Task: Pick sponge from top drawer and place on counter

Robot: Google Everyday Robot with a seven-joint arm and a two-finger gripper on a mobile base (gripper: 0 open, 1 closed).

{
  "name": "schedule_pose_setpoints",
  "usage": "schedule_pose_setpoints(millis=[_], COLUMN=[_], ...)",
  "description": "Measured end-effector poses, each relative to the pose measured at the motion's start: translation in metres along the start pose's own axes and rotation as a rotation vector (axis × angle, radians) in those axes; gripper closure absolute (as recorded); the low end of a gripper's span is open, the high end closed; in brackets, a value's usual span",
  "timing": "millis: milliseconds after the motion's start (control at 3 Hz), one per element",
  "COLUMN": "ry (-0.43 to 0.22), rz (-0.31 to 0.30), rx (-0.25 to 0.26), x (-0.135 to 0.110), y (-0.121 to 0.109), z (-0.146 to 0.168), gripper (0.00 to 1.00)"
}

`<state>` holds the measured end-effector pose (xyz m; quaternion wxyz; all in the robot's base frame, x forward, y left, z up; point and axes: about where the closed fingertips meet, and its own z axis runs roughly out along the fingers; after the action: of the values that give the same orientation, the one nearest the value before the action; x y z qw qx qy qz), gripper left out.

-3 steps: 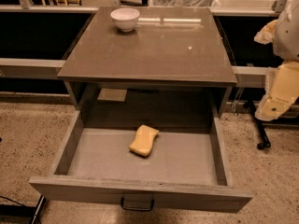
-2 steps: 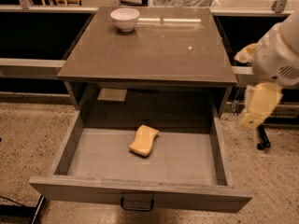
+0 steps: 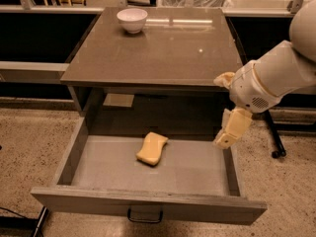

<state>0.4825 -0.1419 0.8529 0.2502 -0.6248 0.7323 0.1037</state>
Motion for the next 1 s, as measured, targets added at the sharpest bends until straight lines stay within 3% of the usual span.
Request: schedule_pose_setpoints(millis=[333, 667, 1000], ry=[-0.039, -0.132, -0.198], rz=[0.017, 0.063, 0.13], rx=[-0.019, -0.037, -0.017], x=[-0.008, -0.022, -0.028], y=[-0.008, 0.001, 0.007], z=[0.012, 0.049, 0.101], gripper=[0.0, 0.0, 0.0])
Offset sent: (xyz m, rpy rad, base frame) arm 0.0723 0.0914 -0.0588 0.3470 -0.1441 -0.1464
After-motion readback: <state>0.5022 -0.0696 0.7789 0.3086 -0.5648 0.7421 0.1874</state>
